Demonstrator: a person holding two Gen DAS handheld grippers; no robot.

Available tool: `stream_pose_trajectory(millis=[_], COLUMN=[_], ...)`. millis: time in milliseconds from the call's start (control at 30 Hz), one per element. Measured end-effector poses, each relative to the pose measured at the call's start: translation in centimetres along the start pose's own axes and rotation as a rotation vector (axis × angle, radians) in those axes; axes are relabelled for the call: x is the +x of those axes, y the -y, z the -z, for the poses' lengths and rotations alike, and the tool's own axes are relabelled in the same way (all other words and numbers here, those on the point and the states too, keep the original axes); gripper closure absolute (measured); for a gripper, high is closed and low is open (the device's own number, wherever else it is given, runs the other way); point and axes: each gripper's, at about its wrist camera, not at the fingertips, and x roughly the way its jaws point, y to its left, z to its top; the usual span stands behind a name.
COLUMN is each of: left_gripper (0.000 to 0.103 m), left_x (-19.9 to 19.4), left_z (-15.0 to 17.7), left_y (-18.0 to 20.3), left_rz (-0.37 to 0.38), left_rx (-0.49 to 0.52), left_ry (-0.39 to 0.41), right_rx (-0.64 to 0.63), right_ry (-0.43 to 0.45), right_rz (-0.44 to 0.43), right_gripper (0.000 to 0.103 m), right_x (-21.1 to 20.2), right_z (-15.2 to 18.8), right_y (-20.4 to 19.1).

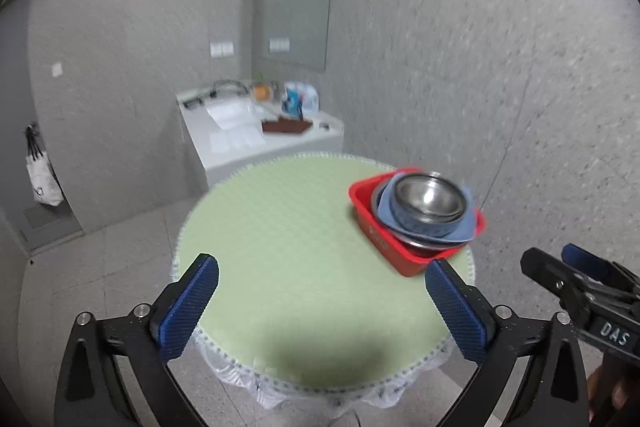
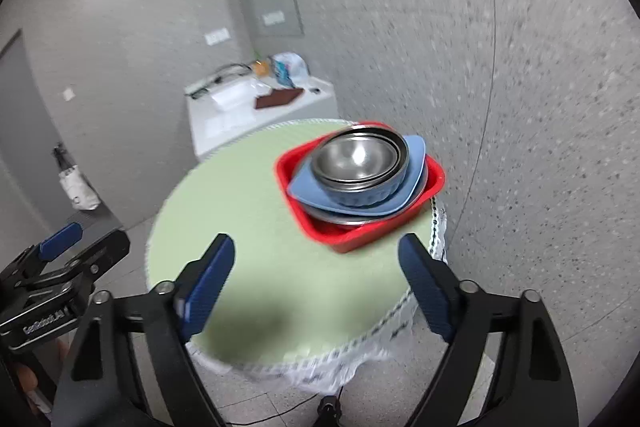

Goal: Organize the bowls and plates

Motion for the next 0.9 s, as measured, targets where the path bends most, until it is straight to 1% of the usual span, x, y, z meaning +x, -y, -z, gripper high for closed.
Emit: stream_pose_trajectory(millis=[67, 100, 167, 300, 400, 533, 667, 767, 900], left_gripper=[0.001, 0.001, 0.001, 0.001, 0.001, 0.001, 0.001, 0.001, 0.001], left_x=[-4.3, -5.9, -10.5, -17.5, -22.6, -27.8, -33.4, -36.2, -40.4], left_z=[0.9, 1.3, 2.8, 5.5, 8.2, 12.4, 17.0, 19.7, 22.6], left_y=[1.2, 1.6, 3.0, 5.6, 8.6, 12.6, 17.4, 20.2, 23.9], left_rz=[-0.018, -0.019, -0.026, -0.053, -0.074, -0.113, -0.143, -0.181, -0.208], left_rx=[0.002, -0.001, -0.004, -0.010, -0.015, -0.029, -0.074, -0.093, -0.089], left_ry=[0.036, 0.052, 0.096, 0.159, 0.193, 0.228, 0.266, 0.283, 0.286], right_rx=[-0.007, -0.008, -0.020, -0.059, -0.094, -0.137, -0.182, -0.204, -0.209], right_ry=[0.040, 0.054, 0.088, 0.169, 0.201, 0.230, 0.235, 0.244, 0.239], right_rz=[-0.009, -0.017, -0.049, -0.074, -0.091, -0.127, -0.156, -0.180, -0.194], right_gripper=[0.006, 0.005, 0.003, 0.000, 0.000, 0.000, 0.000, 0.000, 0.000], right_x=[-3.5, -5.1, -8.4, -14.2, -17.9, -22.3, -26.2, -28.9, -31.7], right_z=[0.6, 1.0, 1.6, 3.0, 4.4, 6.1, 8.2, 9.8, 11.4], right_y=[-0.5, -0.8, -1.1, -1.1, -0.4, 1.9, 4.8, 6.5, 8.5])
